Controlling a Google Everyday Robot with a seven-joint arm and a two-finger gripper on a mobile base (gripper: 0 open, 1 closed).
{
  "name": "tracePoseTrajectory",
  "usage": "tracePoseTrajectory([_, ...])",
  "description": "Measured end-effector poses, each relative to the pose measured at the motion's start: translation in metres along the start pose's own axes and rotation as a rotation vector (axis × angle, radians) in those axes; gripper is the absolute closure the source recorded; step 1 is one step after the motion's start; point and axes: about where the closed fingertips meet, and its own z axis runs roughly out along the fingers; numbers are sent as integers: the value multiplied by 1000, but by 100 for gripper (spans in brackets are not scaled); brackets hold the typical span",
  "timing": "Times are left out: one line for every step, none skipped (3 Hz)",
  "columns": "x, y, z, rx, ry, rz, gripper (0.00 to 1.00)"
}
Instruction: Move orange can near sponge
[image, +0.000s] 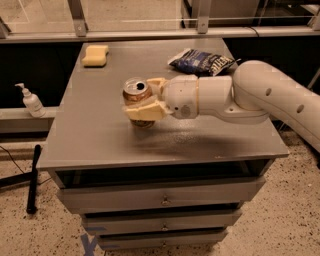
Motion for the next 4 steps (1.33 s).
tracePoseTrajectory([-3, 0, 1, -1, -2, -4, 100])
tracePoseTrajectory([-3, 0, 1, -2, -2, -4, 100])
tracePoseTrajectory([-7, 1, 0, 1, -11, -18, 100])
tracePoseTrajectory([-9, -36, 14, 24, -45, -66, 100])
